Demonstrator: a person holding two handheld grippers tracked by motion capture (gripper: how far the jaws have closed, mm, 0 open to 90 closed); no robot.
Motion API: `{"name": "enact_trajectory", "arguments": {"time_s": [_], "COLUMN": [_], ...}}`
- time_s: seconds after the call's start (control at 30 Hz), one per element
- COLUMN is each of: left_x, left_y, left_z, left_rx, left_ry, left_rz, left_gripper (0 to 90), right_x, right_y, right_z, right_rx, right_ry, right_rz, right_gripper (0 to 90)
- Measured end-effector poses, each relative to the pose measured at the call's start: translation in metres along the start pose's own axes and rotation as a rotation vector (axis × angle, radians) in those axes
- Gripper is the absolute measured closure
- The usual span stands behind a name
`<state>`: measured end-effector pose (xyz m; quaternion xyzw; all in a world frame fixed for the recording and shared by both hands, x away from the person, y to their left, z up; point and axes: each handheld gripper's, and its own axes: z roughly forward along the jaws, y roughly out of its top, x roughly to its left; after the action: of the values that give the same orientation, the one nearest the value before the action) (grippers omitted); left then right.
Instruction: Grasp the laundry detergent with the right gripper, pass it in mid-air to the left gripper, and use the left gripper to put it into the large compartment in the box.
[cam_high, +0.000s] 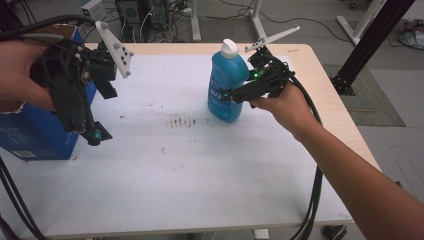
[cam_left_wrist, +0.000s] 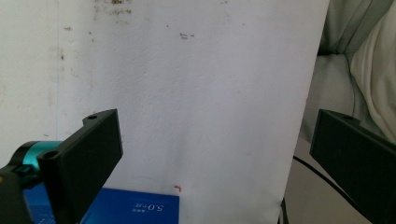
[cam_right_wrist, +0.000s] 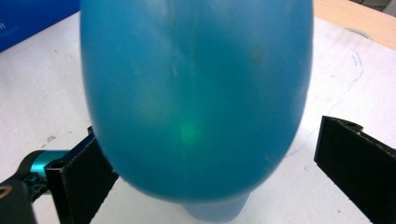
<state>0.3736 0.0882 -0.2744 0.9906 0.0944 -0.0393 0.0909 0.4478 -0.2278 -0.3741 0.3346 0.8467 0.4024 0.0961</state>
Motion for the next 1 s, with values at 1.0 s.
{"name": "enact_trajectory", "arguments": {"time_s": [1.0], "left_x": [0.000], "left_y": [-0.003], "left_z": [-0.001], "left_rx": [0.002], "left_ry": [0.000], "left_rz": [-0.003], "left_gripper": [2.4], "right_x": [0.000], "right_y": [-0.011], "right_z": [0.017], "right_rx": [-0.097], "right_ry": [0.017], "right_rz": [0.002], "right_gripper": [8.2]}}
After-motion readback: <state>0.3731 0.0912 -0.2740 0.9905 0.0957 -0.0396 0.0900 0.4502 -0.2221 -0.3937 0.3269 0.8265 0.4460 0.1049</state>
